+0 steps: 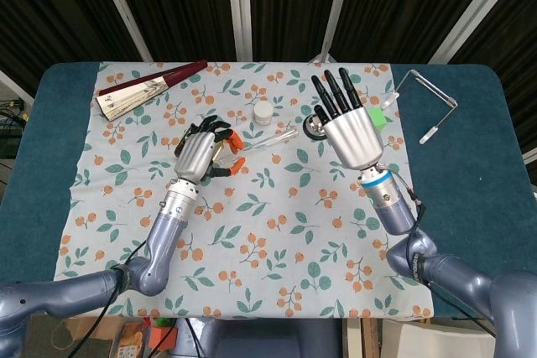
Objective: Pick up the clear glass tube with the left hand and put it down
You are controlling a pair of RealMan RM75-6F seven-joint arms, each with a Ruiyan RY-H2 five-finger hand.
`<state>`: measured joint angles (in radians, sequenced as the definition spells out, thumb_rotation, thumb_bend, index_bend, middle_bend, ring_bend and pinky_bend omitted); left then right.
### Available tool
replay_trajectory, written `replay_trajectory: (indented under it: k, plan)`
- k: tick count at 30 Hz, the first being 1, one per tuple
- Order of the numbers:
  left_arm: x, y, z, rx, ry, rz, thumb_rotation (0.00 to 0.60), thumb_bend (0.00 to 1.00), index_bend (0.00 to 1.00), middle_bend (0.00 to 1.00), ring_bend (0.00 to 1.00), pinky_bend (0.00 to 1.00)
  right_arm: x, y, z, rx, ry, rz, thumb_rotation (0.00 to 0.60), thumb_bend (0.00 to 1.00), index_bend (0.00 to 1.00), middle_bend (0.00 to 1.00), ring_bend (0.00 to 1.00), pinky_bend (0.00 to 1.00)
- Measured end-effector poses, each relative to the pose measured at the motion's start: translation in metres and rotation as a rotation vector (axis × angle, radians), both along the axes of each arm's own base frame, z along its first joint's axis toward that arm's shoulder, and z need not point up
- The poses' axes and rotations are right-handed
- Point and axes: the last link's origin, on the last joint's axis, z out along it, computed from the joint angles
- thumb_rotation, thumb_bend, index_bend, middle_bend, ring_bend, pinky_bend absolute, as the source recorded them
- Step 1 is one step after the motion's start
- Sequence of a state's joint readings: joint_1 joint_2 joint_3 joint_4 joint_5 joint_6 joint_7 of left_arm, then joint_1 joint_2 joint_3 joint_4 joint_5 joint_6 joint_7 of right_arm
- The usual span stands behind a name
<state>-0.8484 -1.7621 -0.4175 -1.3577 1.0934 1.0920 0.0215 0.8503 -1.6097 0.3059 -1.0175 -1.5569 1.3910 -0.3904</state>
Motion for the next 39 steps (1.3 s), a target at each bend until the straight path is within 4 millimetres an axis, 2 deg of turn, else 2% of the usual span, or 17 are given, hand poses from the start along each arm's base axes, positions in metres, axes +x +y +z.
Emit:
replay_trajectory:
  k: [23, 39]
  plan:
    - [0.015, -0.005, -0.002, -0.007, -0.020, 0.047, 0.600, 0.63, 0.65, 0.69, 0.23, 0.10, -0.008, 0.004, -0.001, 0.007, -0.002, -0.002, 0.600, 0.45, 0.61, 0.16, 0.04, 0.07]
    - [0.022, -0.008, -0.008, -0.026, -0.013, 0.049, 0.600, 0.63, 0.65, 0.69, 0.23, 0.10, 0.001, 0.007, 0.001, 0.012, 0.000, 0.041, 0.600, 0.45, 0.61, 0.16, 0.04, 0.07]
